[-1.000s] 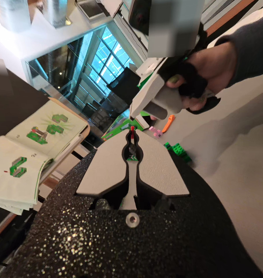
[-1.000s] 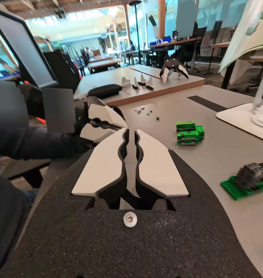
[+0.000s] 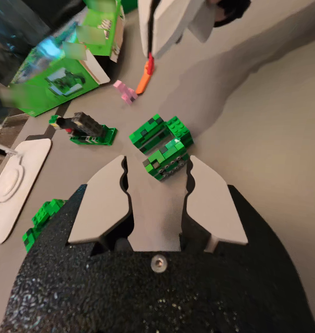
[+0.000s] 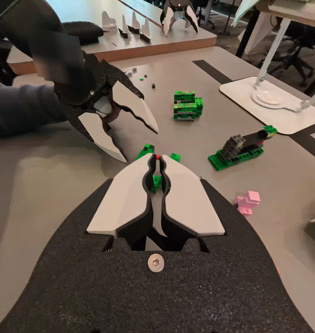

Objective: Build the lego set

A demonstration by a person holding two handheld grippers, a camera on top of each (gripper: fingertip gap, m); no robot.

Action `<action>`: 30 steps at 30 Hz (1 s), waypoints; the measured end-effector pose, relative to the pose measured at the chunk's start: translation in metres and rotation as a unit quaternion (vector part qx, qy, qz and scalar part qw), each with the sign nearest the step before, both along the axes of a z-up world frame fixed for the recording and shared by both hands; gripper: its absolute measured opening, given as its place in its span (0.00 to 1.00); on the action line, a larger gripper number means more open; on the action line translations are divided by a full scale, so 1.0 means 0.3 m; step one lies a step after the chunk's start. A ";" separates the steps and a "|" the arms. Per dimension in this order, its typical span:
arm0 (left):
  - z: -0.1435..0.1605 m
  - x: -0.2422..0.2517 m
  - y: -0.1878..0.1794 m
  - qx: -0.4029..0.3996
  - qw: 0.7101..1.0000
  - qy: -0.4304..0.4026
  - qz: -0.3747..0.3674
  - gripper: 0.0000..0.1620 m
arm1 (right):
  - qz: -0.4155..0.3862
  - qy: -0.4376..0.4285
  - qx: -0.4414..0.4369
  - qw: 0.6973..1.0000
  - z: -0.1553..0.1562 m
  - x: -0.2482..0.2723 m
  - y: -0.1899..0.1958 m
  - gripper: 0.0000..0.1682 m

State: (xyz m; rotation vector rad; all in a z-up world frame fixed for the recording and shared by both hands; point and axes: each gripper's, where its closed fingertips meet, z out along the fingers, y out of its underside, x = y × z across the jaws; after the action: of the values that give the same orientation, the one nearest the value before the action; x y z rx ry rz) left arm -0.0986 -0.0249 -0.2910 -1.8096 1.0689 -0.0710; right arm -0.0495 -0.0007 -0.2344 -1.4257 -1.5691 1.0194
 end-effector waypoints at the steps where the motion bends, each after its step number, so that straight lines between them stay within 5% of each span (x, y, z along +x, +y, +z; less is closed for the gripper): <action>1: -0.010 0.004 0.003 0.002 1.000 0.021 -0.011 0.37 | -0.003 0.005 0.002 1.000 0.001 0.001 0.007 0.02; 5: -0.013 0.032 0.001 0.030 0.987 0.129 -0.090 0.30 | -0.008 0.029 -0.006 1.000 0.003 0.004 0.026 0.02; 11: -0.080 0.021 -0.001 -0.039 0.943 0.285 -0.167 0.30 | -0.012 0.035 -0.020 0.999 -0.015 0.018 0.047 0.02; 17: -0.091 0.025 0.017 -0.036 0.938 0.306 -0.162 0.21 | -0.007 0.058 0.005 0.998 0.018 0.041 0.045 0.02; 20: -0.064 0.031 0.016 -0.047 0.964 0.229 -0.123 0.14 | -0.009 0.081 0.025 0.996 0.059 0.055 0.044 0.02; 24: 0.056 0.068 -0.002 -0.061 0.996 -0.005 -0.060 0.13 | -0.006 0.125 0.051 0.991 0.135 0.078 0.031 0.02; 27: 0.159 0.109 -0.041 -0.097 0.971 -0.212 -0.044 0.13 | 0.012 0.138 0.061 0.988 0.161 0.086 0.005 0.02; 30: 0.275 0.137 -0.079 -0.132 0.897 -0.419 -0.052 0.13 | 0.042 0.152 0.085 0.984 0.177 0.089 -0.037 0.02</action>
State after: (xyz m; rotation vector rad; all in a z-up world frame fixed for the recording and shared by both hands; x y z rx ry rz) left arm -0.0576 -0.0487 -0.2085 -1.6717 0.5317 -1.0113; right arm -0.0228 -0.0118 -0.1814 -1.0412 -1.4610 1.0688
